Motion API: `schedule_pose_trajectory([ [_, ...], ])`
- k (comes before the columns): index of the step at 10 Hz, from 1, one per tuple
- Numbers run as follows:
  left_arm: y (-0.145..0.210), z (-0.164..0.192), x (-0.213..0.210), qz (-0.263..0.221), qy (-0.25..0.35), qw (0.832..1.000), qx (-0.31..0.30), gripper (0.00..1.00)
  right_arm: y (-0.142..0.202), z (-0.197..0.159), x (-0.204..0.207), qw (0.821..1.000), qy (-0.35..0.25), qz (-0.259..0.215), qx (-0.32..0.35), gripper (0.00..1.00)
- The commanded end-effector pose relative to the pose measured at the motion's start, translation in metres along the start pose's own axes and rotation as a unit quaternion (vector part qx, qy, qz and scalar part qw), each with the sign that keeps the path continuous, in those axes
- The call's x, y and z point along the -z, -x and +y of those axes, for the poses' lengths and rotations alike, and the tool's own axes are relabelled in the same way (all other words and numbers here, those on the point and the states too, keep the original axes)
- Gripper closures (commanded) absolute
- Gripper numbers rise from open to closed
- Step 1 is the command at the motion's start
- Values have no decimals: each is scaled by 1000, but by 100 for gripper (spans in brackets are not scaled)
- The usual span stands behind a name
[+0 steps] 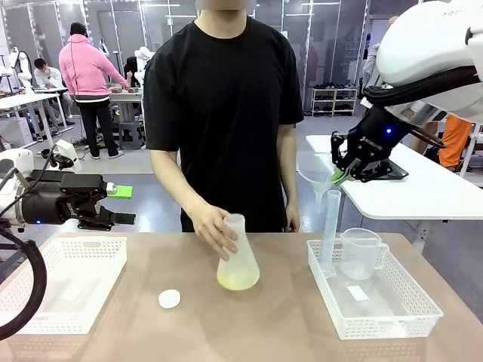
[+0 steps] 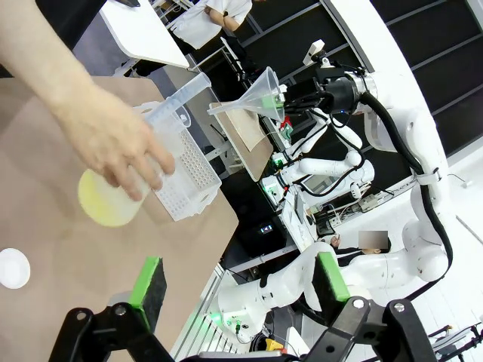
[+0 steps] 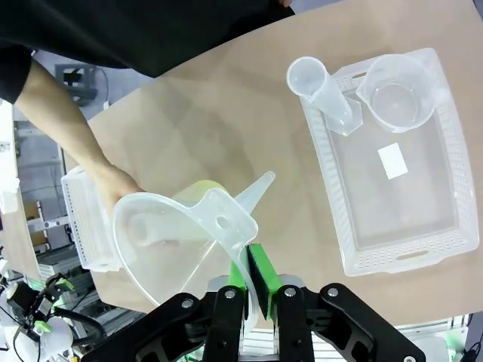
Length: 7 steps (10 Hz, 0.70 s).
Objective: Prepare the solutions needed for the experiment.
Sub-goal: Once the solution is in the Big flask , pick up the Plastic Funnel and place it back into the right Organizing basket.
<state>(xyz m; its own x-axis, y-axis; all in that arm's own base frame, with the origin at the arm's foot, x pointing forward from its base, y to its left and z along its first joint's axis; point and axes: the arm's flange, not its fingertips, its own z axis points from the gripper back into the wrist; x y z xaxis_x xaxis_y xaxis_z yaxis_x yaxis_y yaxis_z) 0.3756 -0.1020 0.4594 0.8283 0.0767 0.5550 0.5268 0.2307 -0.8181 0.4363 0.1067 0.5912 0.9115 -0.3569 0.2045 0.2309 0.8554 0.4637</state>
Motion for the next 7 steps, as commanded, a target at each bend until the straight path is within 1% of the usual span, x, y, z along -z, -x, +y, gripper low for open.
schedule_pose_trajectory([
  [1,1,-3,0,7,0,1000,-3,0,-11,-18,6,998,12,21,58,95],
  [2,1,-3,0,7,0,1000,-3,0,-19,-40,7,995,16,26,100,95],
  [3,1,-3,0,7,0,1000,-3,0,-23,-55,9,991,21,31,127,95],
  [4,1,-3,0,7,0,1000,-3,0,-28,-72,15,987,30,26,154,95],
  [5,1,-3,0,7,0,1000,-3,0,-34,-93,22,979,48,21,195,95],
  [7,1,-3,0,7,0,1000,-3,0,-41,-124,38,966,60,52,245,95],
])
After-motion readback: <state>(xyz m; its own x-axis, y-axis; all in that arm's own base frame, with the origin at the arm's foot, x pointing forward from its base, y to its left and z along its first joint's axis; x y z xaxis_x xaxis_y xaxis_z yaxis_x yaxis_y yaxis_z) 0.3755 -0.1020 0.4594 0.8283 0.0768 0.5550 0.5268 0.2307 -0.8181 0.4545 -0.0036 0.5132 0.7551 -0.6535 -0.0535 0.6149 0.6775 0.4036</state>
